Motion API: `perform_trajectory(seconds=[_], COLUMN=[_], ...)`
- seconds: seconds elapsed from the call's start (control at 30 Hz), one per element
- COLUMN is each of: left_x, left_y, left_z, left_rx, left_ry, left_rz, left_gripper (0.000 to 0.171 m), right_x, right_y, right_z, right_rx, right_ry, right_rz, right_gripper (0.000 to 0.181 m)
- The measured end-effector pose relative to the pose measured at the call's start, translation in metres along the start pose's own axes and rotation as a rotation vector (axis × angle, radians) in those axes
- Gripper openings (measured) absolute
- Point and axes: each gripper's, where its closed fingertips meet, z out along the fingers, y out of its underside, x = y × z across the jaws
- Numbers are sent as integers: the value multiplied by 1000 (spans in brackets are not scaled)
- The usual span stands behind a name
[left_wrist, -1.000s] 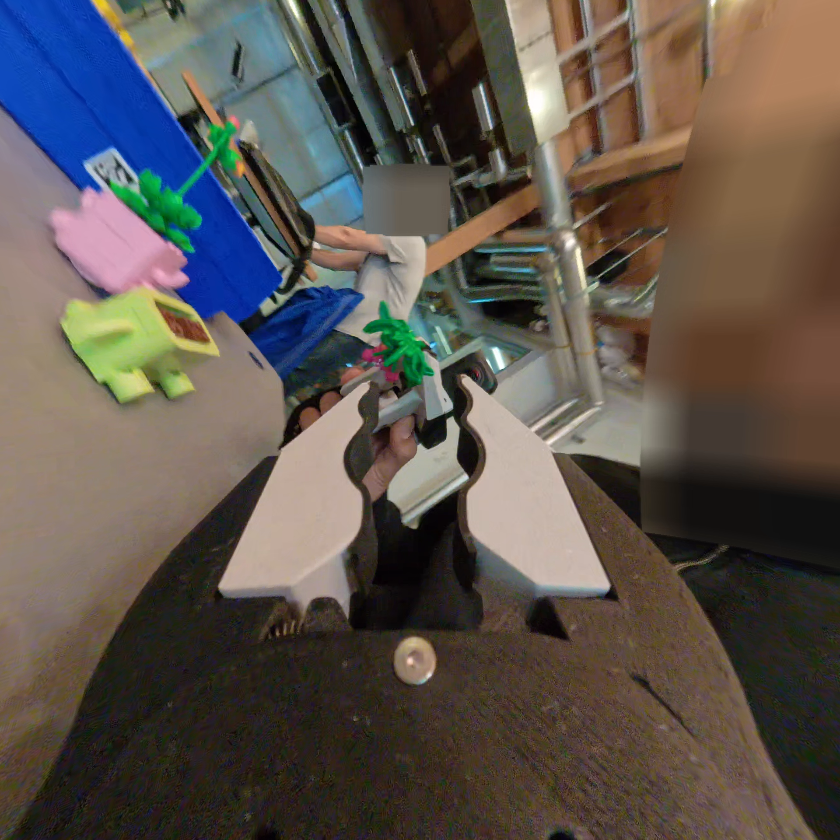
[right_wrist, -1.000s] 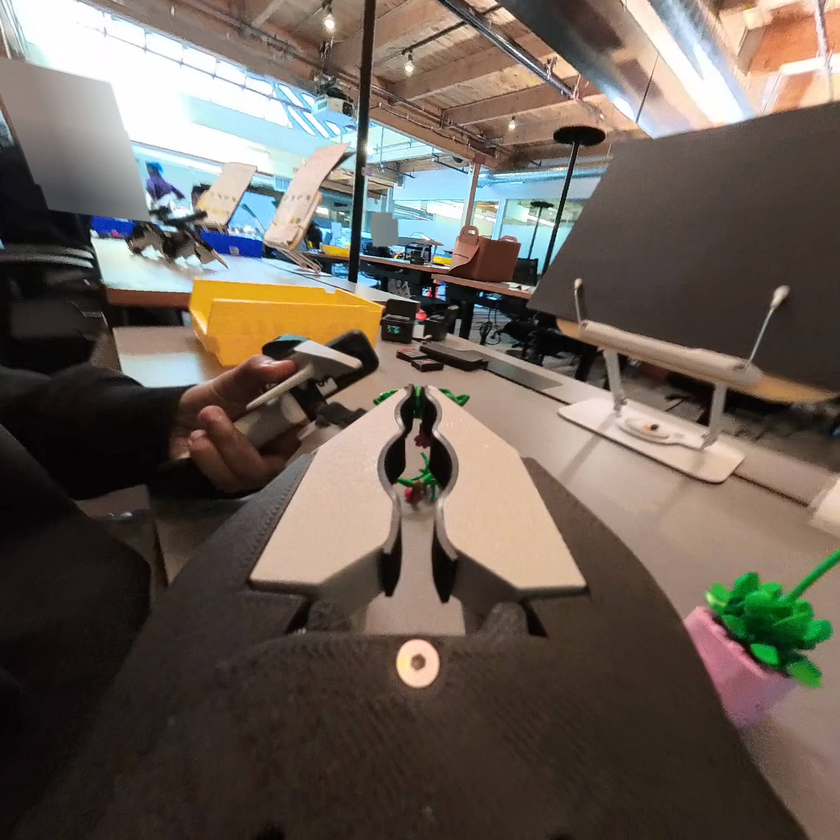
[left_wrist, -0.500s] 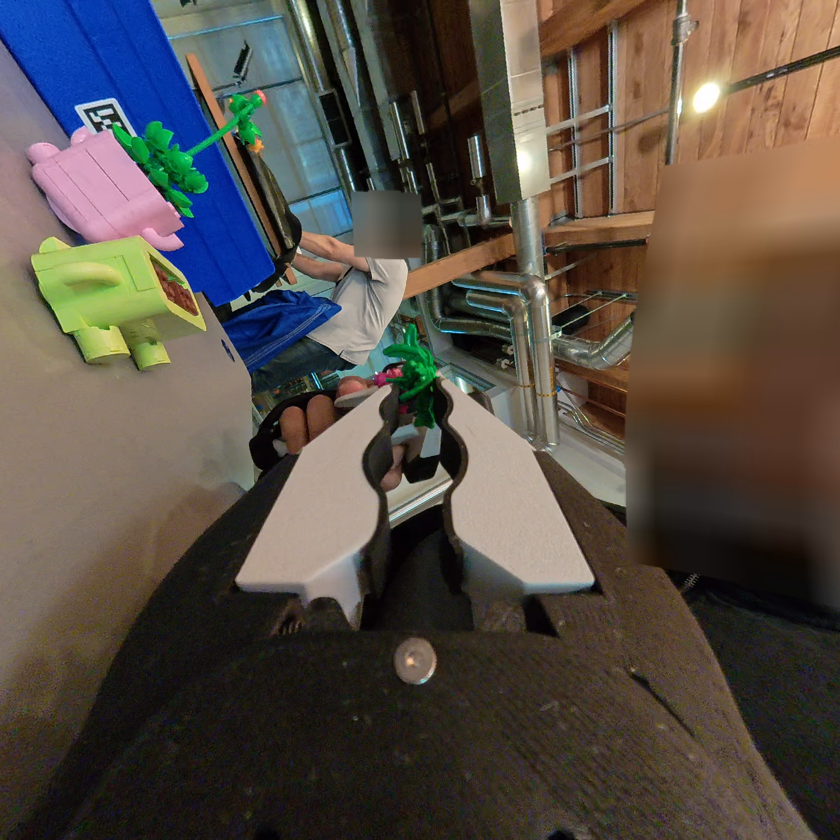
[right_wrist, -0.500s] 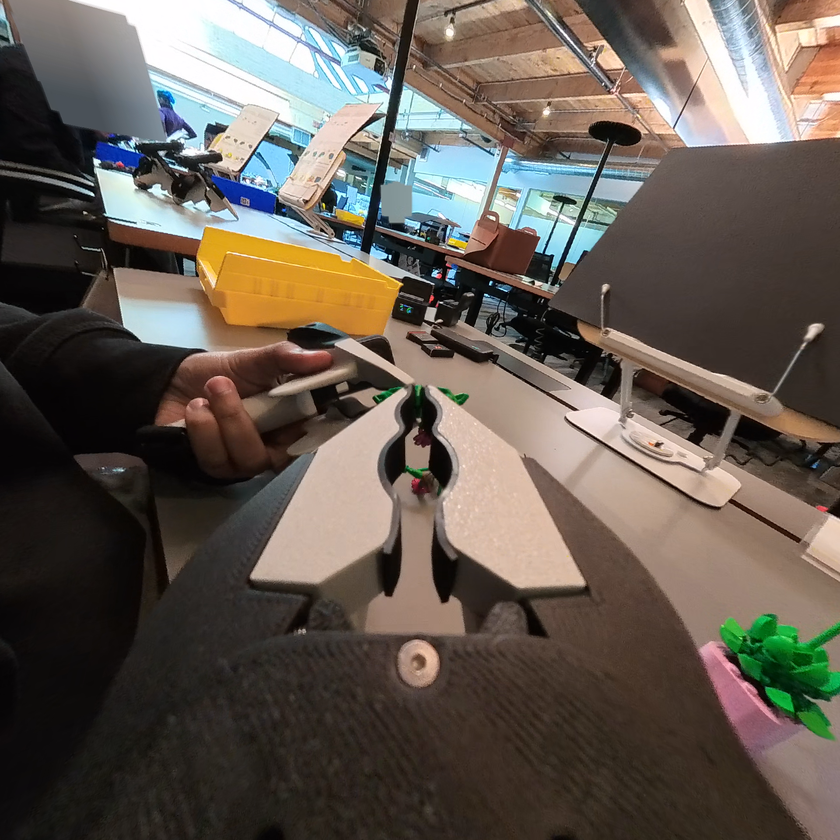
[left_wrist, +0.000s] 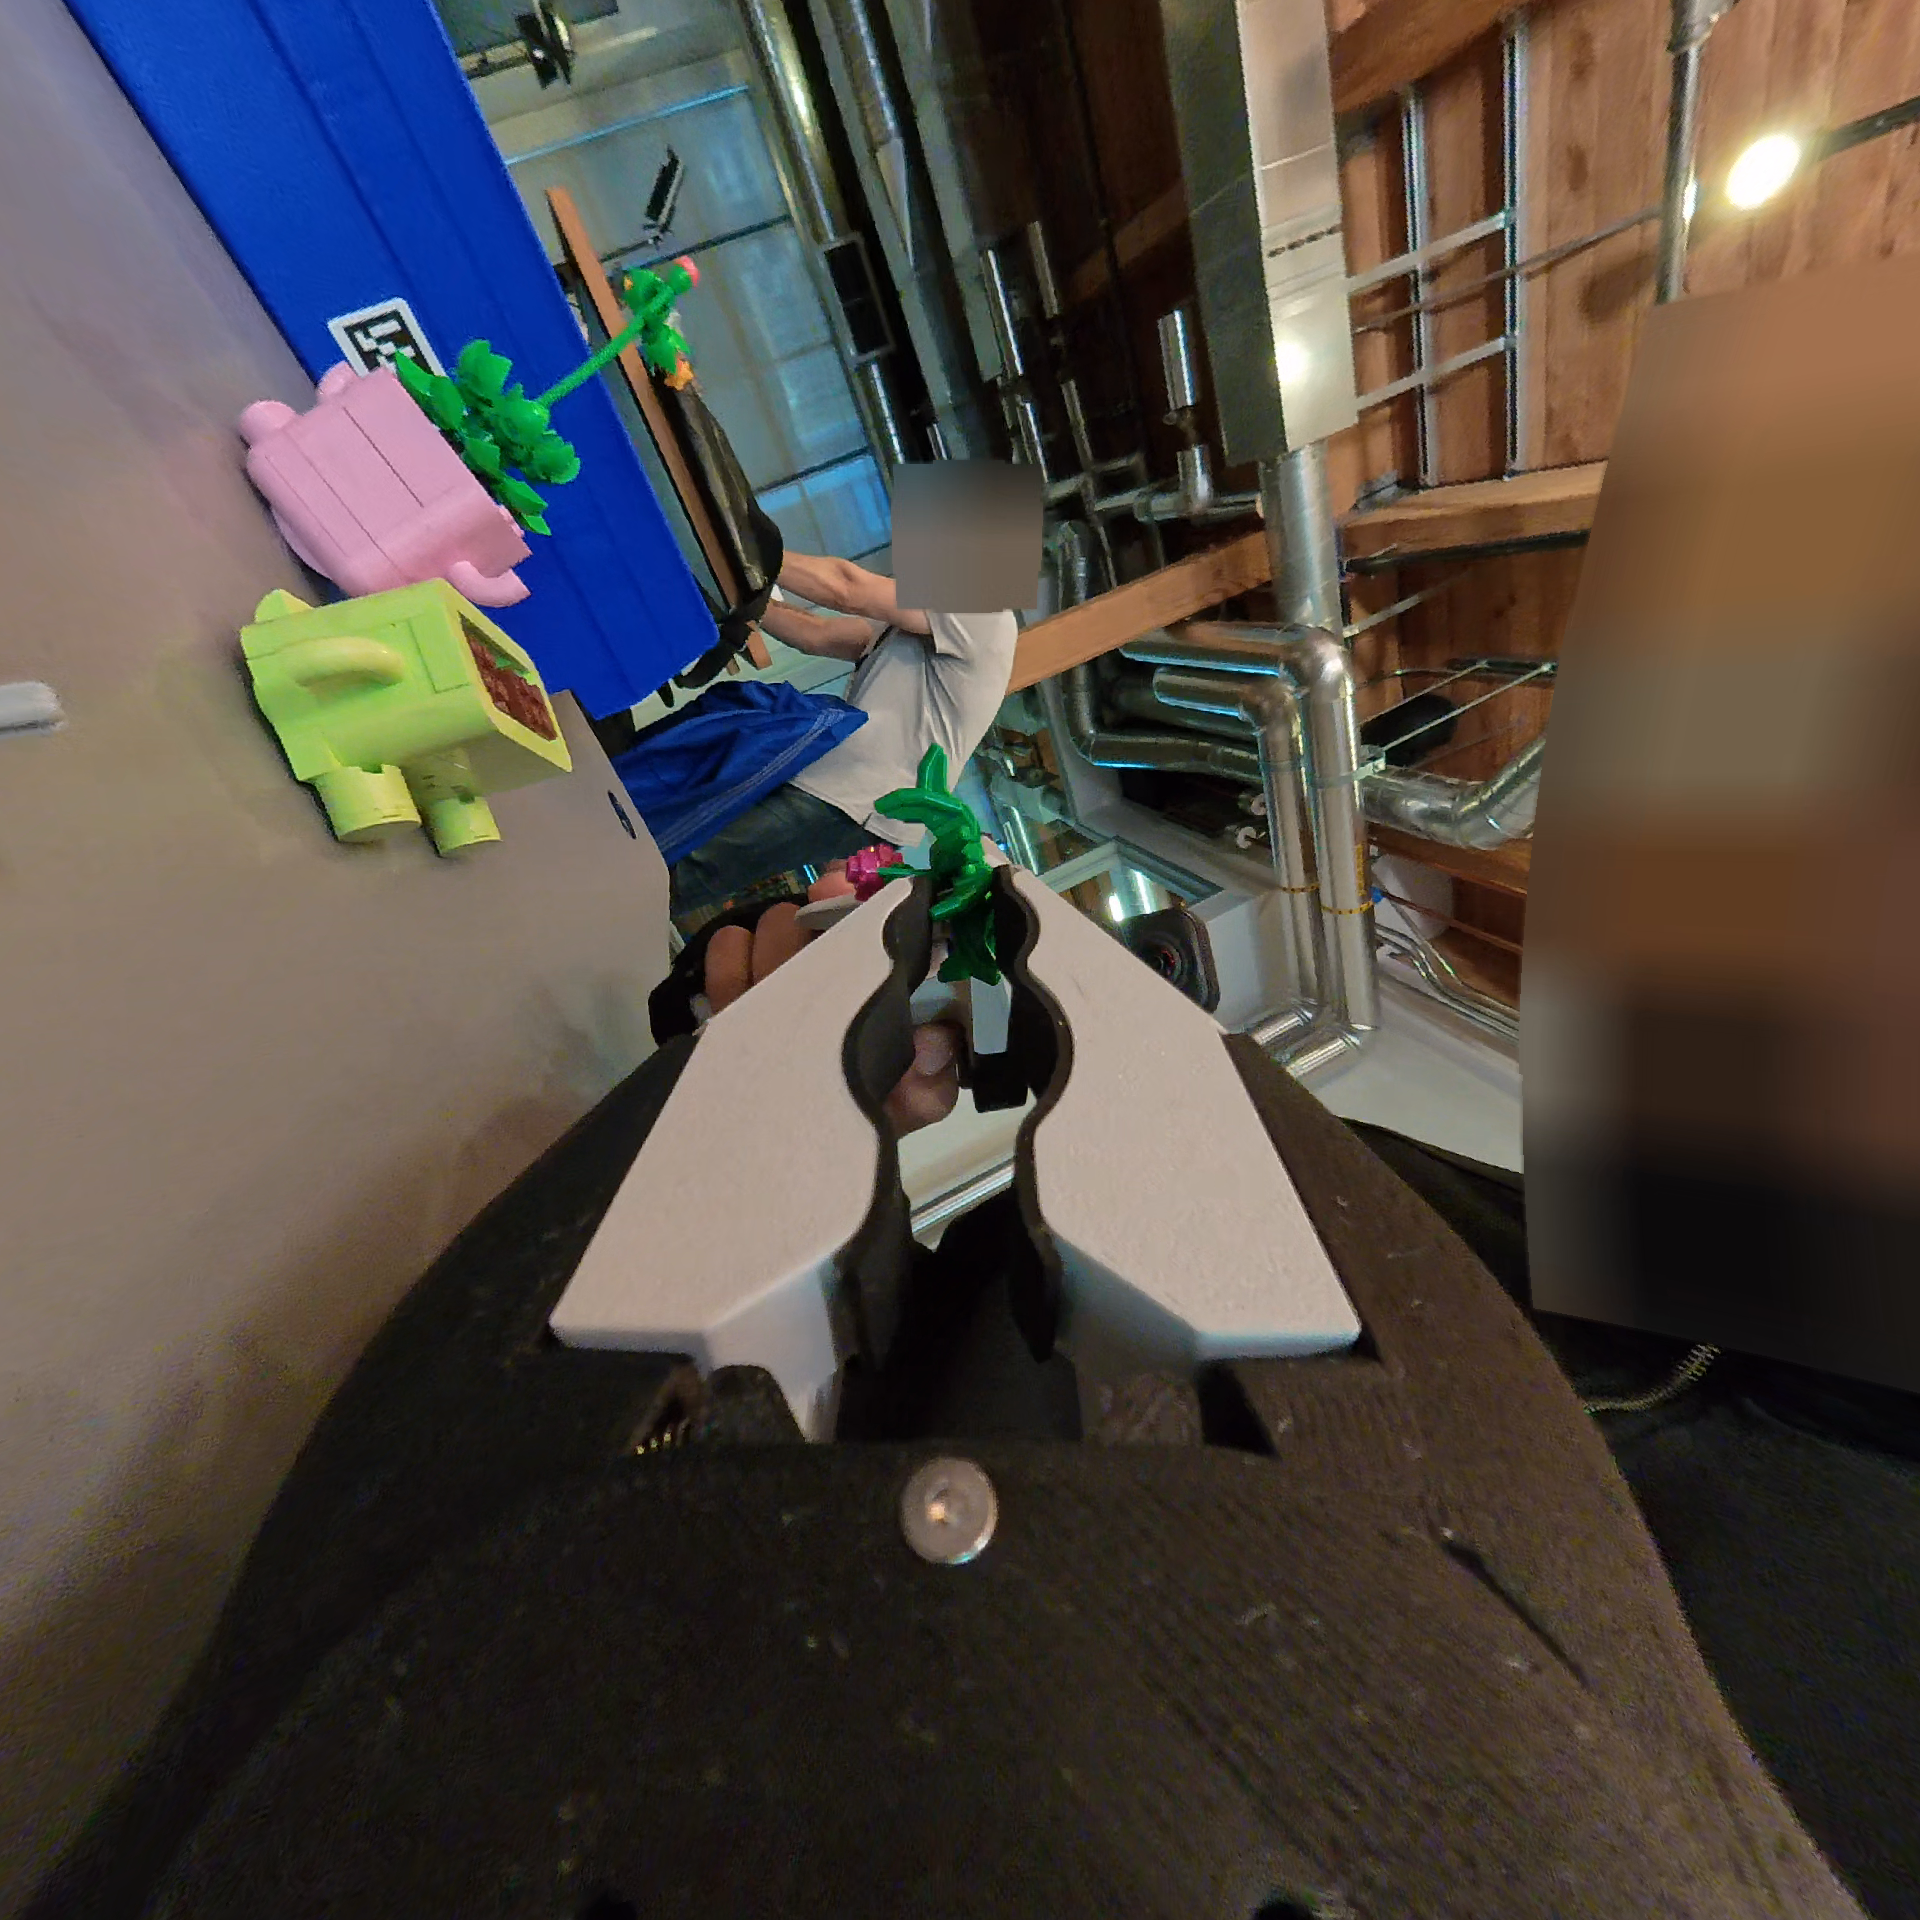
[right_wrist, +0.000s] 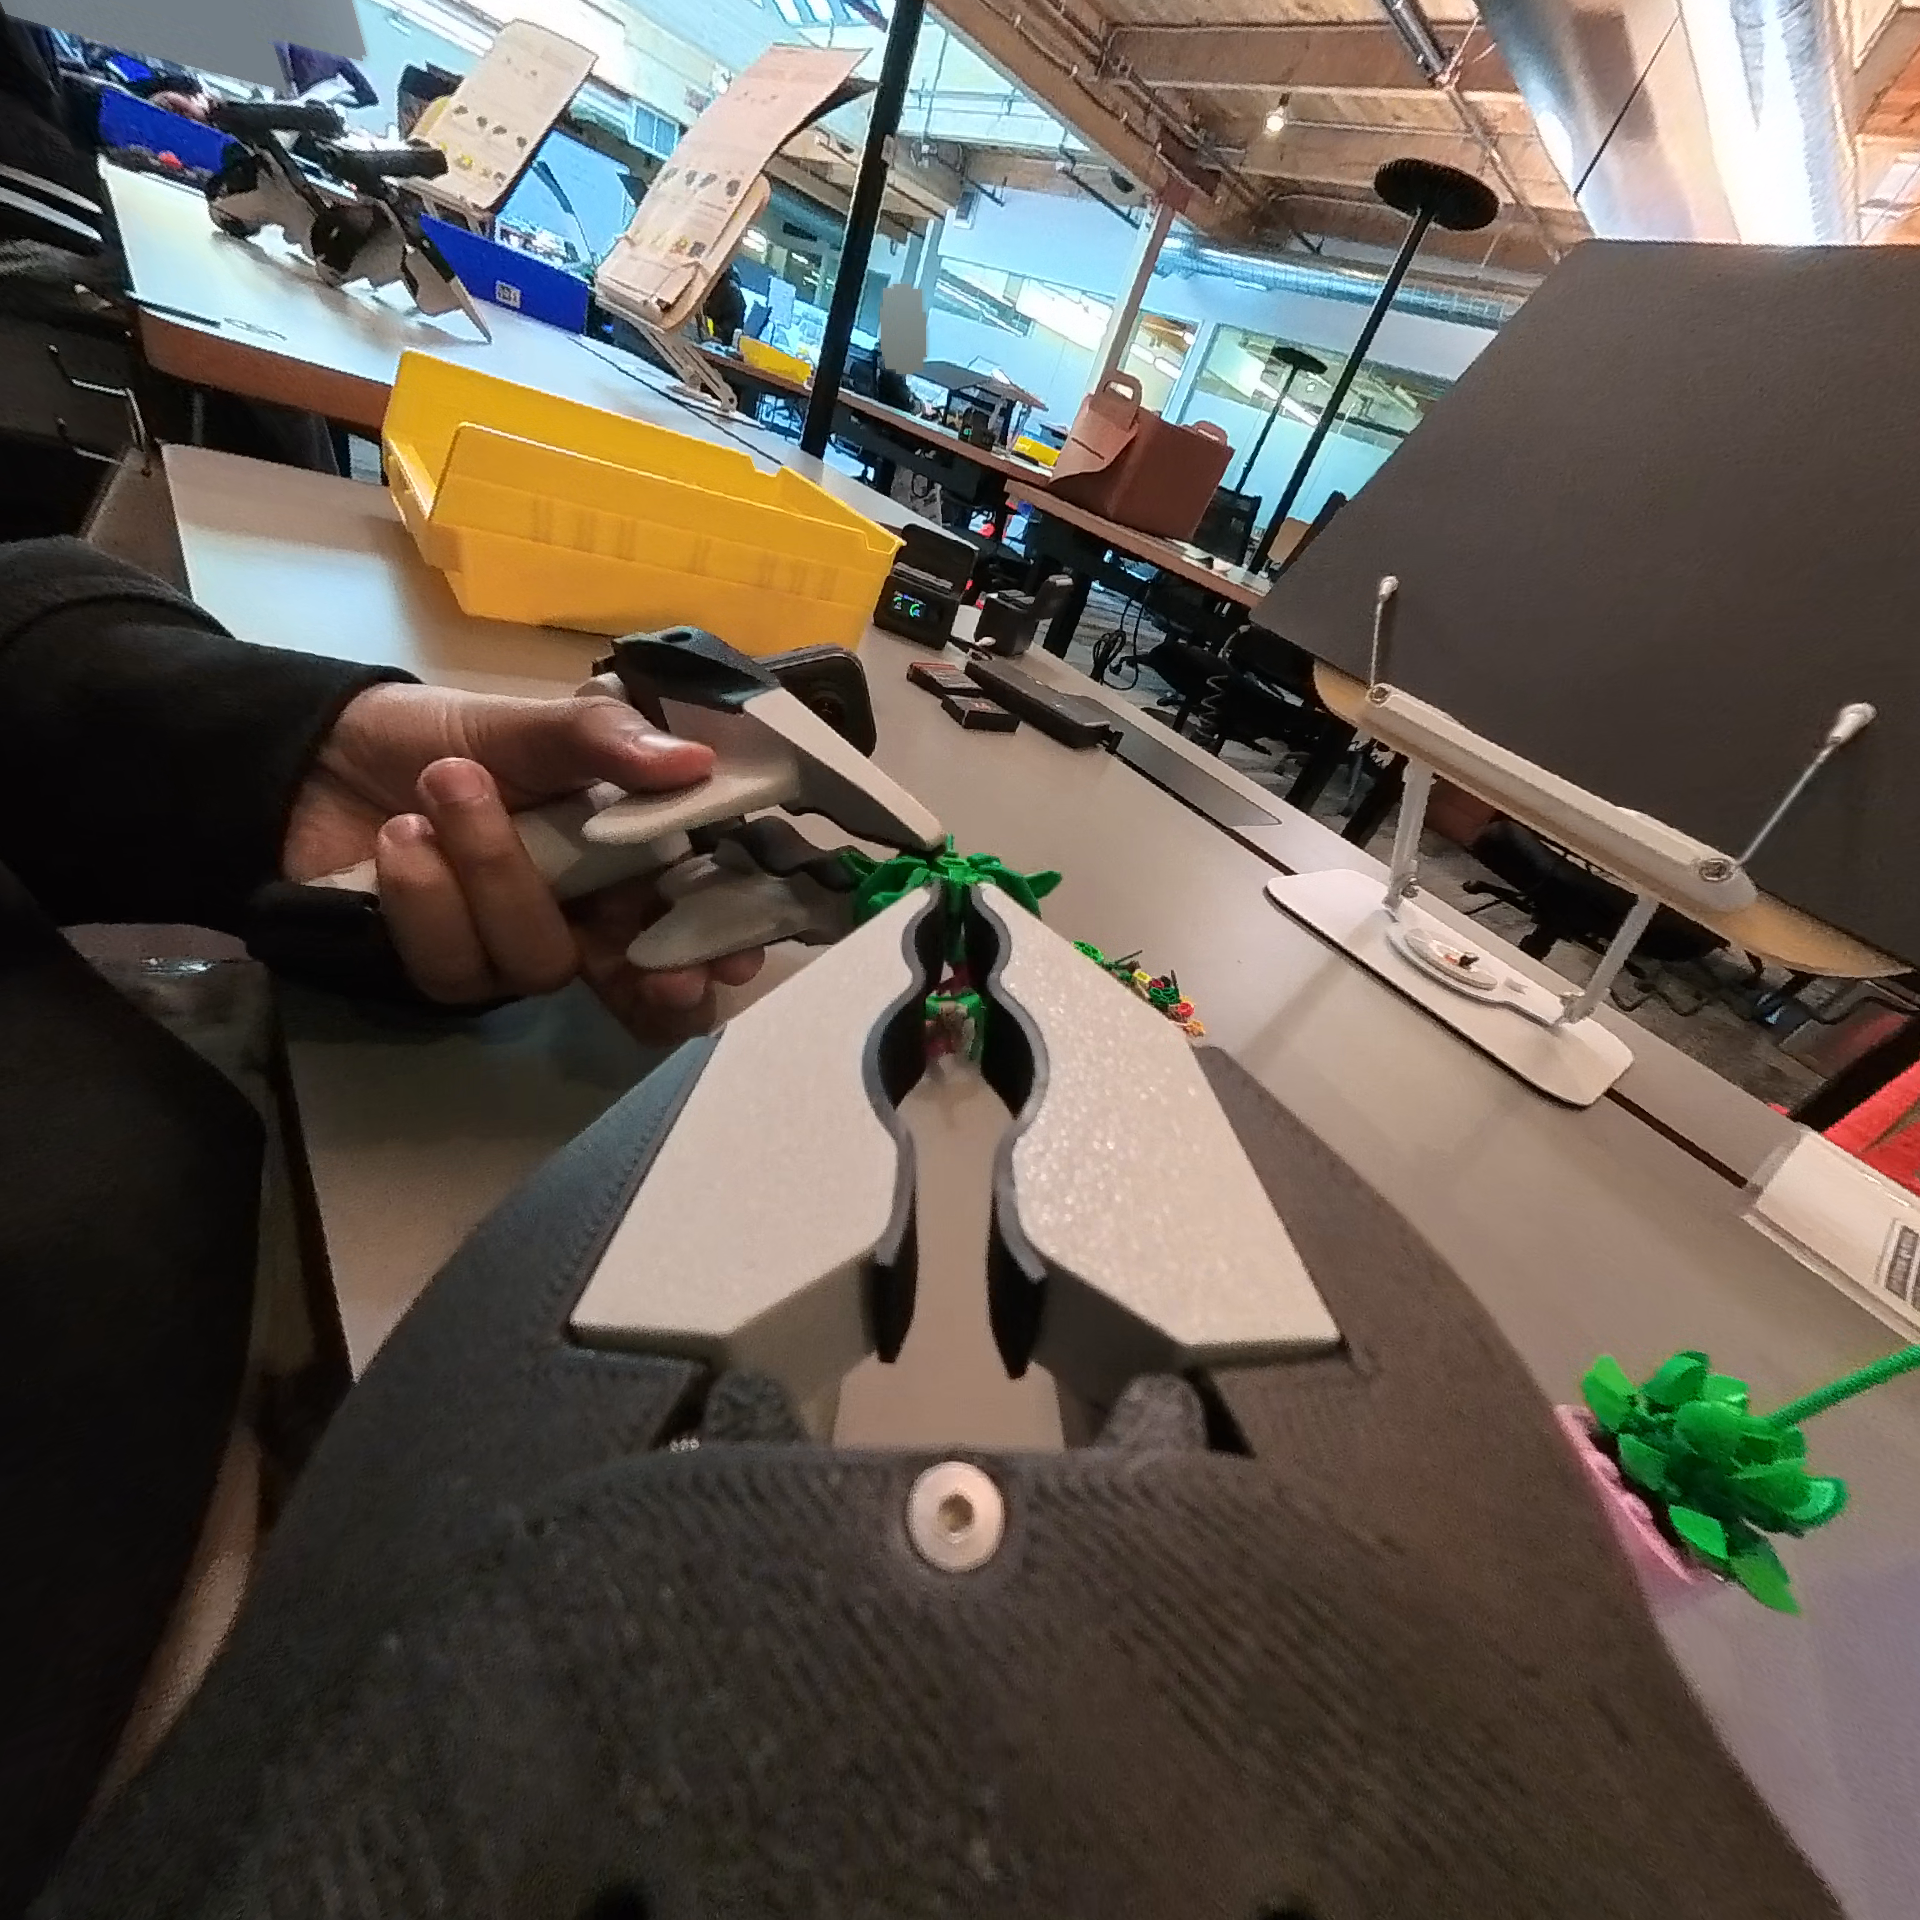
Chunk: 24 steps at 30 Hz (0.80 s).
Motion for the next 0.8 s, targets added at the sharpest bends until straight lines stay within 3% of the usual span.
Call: perform_trajectory(seconds=[0.37, 0.53, 0.8], left_x=[-6, -1, 11], left_y=[-2, -5, -3], left_z=[-3, 0, 2], left_rx=[-2, 52, 32], left_ry=[-96, -69, -7], left_rz=[115, 94, 107], left_gripper=[3, 2, 0], right_x=[1, 4, 6], right_y=[12, 7, -5], right_z=[4, 4, 1], right_rx=[-83, -75, 94], right_ry=[-8, -27, -208], right_rz=[91, 252, 693], right_gripper=[0, 0, 0])
